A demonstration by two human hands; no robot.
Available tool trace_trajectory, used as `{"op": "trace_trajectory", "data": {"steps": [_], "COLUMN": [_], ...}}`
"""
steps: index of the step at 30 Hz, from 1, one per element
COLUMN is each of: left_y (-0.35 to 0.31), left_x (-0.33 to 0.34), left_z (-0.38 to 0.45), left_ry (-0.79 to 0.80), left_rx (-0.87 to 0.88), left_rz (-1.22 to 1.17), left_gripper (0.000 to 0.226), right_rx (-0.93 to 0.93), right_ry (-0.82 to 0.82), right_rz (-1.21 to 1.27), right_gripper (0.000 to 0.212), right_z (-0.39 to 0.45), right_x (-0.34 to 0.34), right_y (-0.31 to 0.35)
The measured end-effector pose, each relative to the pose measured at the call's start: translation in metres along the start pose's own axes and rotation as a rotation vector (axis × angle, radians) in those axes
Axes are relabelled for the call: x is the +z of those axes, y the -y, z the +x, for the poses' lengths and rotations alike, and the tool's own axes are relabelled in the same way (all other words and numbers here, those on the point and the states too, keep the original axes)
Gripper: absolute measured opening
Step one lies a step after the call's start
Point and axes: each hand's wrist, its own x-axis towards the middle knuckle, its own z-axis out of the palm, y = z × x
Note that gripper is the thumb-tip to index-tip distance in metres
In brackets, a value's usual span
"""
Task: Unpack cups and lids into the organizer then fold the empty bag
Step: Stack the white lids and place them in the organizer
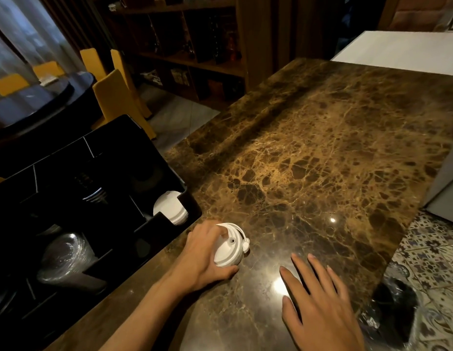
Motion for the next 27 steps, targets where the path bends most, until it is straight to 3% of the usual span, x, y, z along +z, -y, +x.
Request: {"op": "trace_trajectory", "data": {"steps": [4,7,11,16,22,27], "left_y": [-0.008,-0.017,-0.018,-0.023,-0.029,-0.045], "left_x": [0.003,-0.004,-0.012,-0.014,-0.018,-0.018], "left_z": [-0.003,0.001,0.005,0.012,0.007,-0.018], "left_ry": [0.058,0.024,0.06,0.132,0.174,0.003], "left_rx": [-0.178,-0.274,-0.412,-0.632,-0.659,-0.663], "left_rz": [-0.171,-0.36,-0.303,-0.266,-0.477,-0.722], "left_gripper": [0.029,0.018,0.058,0.057,0.037,0.067], "right_rx": [-0.001,-0.003,-0.004,0.0,-0.004,0.004], "right_ry": [0.002,0.003,0.004,-0.003,0.006,0.044], "right_rz": [0.004,0.008,0.016,0.051,0.055,0.06], "right_gripper": [0.048,0.048,0.048,0.046,0.047,0.049], "right_z": [0.0,0.0,0.0,-0.001,0.0,0.0], "right_x": [0.0,0.001,0.003,0.004,0.001,-0.007], "right_y": [0.0,-0.001,-0.001,-0.001,-0.001,0.002]}}
